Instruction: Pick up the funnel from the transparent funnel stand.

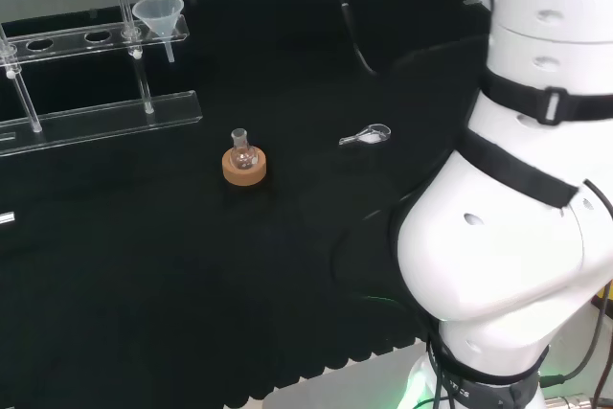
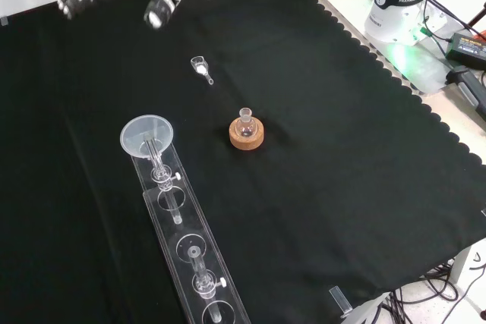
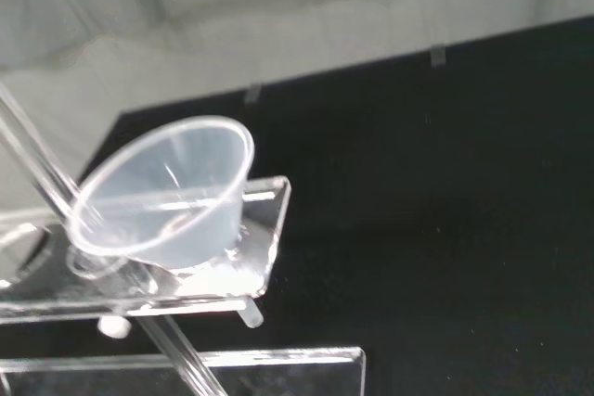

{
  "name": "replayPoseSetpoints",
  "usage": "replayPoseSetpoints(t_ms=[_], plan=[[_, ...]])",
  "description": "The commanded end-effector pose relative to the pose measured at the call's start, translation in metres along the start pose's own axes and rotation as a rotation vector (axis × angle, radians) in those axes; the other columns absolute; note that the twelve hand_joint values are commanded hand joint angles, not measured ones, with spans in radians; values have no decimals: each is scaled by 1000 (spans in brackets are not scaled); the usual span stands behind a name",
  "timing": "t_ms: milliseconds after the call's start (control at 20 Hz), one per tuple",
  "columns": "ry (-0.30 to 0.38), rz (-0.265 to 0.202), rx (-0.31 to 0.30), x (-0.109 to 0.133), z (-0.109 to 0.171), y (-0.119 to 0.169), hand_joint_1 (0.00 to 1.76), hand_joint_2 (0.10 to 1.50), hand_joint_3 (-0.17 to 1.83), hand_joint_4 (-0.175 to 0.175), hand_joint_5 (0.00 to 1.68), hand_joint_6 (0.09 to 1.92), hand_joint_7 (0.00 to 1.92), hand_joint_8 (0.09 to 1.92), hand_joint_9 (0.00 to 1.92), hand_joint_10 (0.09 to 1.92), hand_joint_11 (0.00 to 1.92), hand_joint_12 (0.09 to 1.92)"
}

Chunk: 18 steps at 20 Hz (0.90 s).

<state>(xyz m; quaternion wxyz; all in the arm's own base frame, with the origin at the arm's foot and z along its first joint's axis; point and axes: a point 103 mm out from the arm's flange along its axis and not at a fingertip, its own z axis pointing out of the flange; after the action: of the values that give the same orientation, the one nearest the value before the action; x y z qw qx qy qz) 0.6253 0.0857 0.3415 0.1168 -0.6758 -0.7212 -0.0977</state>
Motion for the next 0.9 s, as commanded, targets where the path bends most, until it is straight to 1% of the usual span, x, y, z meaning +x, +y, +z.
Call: replayPoseSetpoints(t_ms=[50, 150, 250, 350, 400, 500, 550, 650, 750, 850, 900], plan=[[-149, -10, 175, 26, 54, 31, 0, 822, 42, 127, 0, 87, 0, 87, 0, 87, 0, 713], [-150, 5, 188, 40, 63, 34, 0, 822, 42, 127, 0, 87, 0, 87, 0, 87, 0, 743], [-152, 26, 205, 39, 61, 30, 0, 823, 41, 127, 0, 87, 0, 87, 0, 87, 0, 772], [-151, 38, 212, 44, 61, 25, 0, 825, 42, 128, 0, 87, 0, 87, 0, 87, 0, 798], [-150, 44, 212, 44, 60, 21, 0, 828, 43, 127, 0, 87, 0, 87, 0, 87, 0, 804], [-164, 61, 191, 50, 65, 11, 0, 836, 46, 126, 0, 87, 0, 87, 0, 87, 0, 829], [-162, 77, 189, 52, 67, 7, 0, 839, 47, 125, 0, 87, 0, 87, 0, 87, 0, 846], [-130, 103, 202, 55, 72, 1, 0, 843, 48, 123, 0, 87, 0, 87, 0, 87, 0, 885], [-127, 108, 201, 56, 77, -2, 0, 844, 48, 121, 0, 87, 0, 87, 0, 87, 0, 900], [-136, 102, 196, 65, 93, 0, 0, 845, 49, 119, 0, 87, 0, 87, 0, 87, 0, 905], [-135, 98, 194, 64, 95, 1, 0, 845, 49, 118, 0, 87, 0, 87, 0, 87, 0, 906]])
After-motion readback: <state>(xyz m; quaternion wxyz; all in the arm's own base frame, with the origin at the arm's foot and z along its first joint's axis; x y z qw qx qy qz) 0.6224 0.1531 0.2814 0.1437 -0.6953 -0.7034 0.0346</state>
